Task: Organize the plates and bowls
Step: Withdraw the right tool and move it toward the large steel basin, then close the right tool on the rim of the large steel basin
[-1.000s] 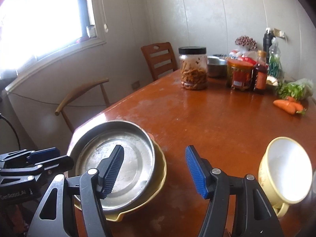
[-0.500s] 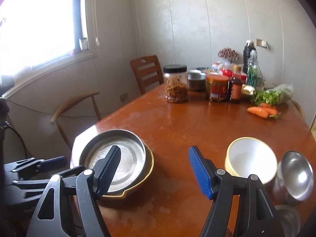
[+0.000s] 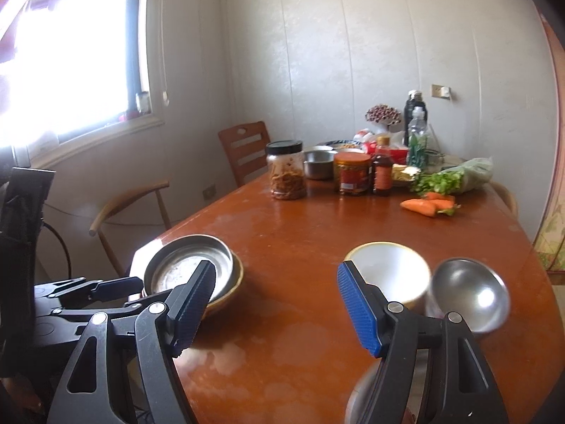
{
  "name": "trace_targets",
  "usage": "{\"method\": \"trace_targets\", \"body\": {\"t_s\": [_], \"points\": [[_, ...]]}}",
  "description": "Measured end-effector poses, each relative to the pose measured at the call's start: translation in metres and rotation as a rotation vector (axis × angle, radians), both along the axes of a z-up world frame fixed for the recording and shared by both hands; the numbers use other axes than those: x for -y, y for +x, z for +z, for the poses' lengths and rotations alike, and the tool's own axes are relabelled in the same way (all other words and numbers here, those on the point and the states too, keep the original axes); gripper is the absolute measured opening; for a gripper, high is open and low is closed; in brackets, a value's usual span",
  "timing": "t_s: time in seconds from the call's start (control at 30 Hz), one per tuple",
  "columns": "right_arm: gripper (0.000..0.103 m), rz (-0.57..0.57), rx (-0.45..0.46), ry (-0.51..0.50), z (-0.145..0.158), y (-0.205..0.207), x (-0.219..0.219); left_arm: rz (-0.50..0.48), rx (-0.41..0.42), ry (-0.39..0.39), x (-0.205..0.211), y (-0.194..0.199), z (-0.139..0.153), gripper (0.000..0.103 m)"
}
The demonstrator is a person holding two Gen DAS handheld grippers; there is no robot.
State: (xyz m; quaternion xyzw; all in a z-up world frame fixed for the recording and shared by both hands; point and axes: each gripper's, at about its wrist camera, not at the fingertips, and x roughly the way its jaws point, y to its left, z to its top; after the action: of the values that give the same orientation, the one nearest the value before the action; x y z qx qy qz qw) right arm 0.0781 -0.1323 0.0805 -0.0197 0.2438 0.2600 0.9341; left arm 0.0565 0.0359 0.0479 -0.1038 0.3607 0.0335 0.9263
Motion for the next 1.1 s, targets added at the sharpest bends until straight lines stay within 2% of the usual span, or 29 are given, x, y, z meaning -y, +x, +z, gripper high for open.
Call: {"method": "trace_targets", "body": {"t_s": [0.23, 0.73, 0.9, 1.1], "points": [[0.073, -0.029, -0.021, 0.012, -0.005, -0.016, 0.036, -0.073, 0.012, 0.036, 0.040, 0.007, 0.004, 0.060], [0.073, -0.239, -0.057, 0.052, -0.015, -0.021, 0.133, -0.191, -0.008, 0.085, 0.108, 0.019, 0.005, 0.060], [0.073, -0.272, -0.101, 0.063, -0.023, -0.020, 0.156, -0.235, -0.041, 0.074, 0.127, 0.026, -0.004, 0.060], [0.073, -0.314, -0.152, 0.030, -0.041, -0.020, 0.174, -0.277, -0.071, 0.084, 0.146, 0.028, -0.015, 0.060]]}}
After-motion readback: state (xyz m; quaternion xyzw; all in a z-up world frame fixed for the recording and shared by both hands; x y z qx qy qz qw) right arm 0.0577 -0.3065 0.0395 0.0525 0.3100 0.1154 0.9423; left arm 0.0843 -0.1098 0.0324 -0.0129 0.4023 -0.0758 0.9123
